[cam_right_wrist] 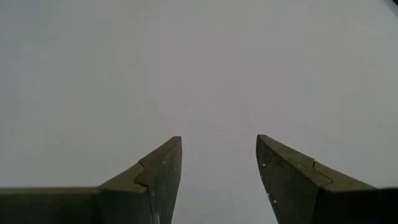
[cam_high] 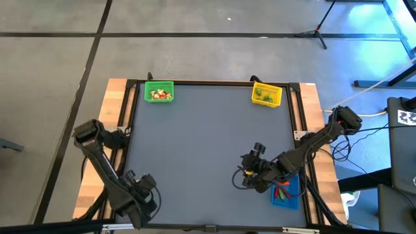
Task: Sort produce into baskets
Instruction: Put the brown mushroom into the green bin
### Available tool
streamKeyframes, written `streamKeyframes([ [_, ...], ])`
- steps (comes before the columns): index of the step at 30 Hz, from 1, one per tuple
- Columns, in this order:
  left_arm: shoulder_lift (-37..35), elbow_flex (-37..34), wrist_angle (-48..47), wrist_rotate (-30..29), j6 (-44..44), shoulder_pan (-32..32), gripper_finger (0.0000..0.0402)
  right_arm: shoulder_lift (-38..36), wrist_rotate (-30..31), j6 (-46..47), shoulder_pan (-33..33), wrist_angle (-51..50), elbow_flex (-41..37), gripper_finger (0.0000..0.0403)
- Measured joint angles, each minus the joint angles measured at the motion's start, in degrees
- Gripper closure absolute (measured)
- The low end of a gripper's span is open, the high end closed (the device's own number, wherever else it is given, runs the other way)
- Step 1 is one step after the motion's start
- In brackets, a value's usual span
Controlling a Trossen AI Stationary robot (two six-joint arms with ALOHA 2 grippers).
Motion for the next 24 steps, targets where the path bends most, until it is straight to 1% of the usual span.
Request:
streamKeyframes([
  [6, -6.2, 0.1, -0.1, -7.9, 0.2, 0.9, 0.0399, 0.0, 0.0, -0.4, 0.0, 2.0, 0.0, 0.0196],
  [11, -9.9, 0.1, -0.1, -13.6, 3.7, 2.7, 0.0395, 0.0, 0.0, -3.0, 0.0, 4.6, 0.0, 0.0196],
  [15, -11.7, 0.1, -0.1, -22.1, 7.0, 4.2, 0.0395, 0.2, 0.0, -5.7, 0.0, 7.3, 0.0, 0.0196],
  [20, -13.7, 0.1, -0.8, -24.6, 14.0, 8.1, 0.0394, 0.2, 0.6, -5.9, 0.0, 9.5, 0.0, 0.0196],
  [24, -14.0, 0.1, -0.8, -27.5, 20.9, 11.4, 0.0395, 0.2, 2.7, -6.0, 0.0, 9.5, 0.0, 0.0196],
])
